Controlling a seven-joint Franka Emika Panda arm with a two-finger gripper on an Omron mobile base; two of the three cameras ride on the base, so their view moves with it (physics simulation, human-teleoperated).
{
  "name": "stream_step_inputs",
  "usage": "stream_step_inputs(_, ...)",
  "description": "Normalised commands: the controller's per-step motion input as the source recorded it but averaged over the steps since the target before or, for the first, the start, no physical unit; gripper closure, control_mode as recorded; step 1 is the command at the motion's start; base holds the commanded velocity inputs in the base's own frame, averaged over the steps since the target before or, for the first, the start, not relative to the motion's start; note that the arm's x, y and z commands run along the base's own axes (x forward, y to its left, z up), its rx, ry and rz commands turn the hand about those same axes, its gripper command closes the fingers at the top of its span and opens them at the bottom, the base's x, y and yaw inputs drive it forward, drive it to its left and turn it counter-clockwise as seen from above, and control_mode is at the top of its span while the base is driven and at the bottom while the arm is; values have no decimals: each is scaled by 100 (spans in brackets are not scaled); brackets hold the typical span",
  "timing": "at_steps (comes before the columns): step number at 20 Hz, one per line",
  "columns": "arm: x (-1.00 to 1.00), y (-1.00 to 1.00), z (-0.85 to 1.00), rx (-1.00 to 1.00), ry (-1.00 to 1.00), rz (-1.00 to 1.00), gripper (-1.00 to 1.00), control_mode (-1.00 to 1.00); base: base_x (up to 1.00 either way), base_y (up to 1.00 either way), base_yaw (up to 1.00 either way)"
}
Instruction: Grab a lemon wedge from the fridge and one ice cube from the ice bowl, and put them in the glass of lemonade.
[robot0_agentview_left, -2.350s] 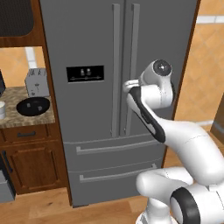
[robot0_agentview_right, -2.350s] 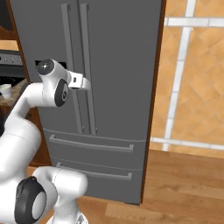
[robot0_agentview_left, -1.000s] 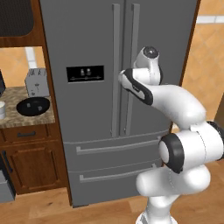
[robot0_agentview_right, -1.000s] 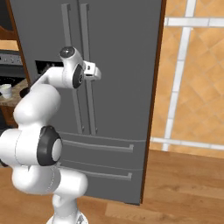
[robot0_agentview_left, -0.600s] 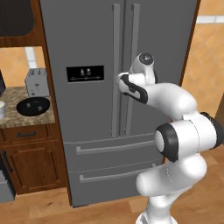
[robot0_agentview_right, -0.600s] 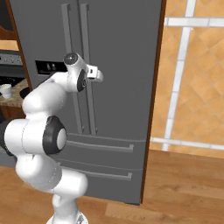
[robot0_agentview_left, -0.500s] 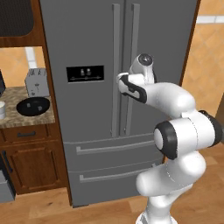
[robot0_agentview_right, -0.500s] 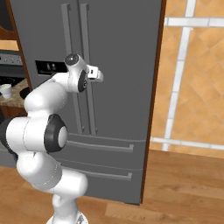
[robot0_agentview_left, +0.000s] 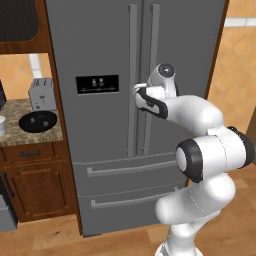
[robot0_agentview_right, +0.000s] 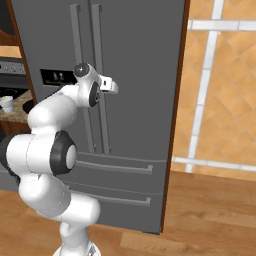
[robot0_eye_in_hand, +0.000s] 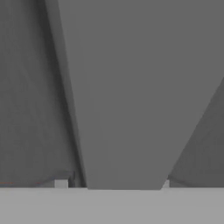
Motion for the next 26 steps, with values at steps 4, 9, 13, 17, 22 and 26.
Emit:
stream_step_inputs(4, 7, -39, 11, -4, 0, 0, 100, -100, 0, 0, 0)
stream_step_inputs(9, -20, -55, 28, -1, 0, -4, 100, -100, 0, 0, 0)
stream_step_inputs(13, -80, -74, 23, 0, -4, -5, 100, -100, 0, 0, 0)
stream_step_inputs(17, -100, -81, 20, 0, -8, -4, 100, -100, 0, 0, 0)
stream_step_inputs(22, -100, -99, 26, 2, -8, -7, 100, -100, 0, 0, 0)
stream_step_inputs(26, -99, -100, 37, 6, -7, -6, 100, -100, 0, 0, 0)
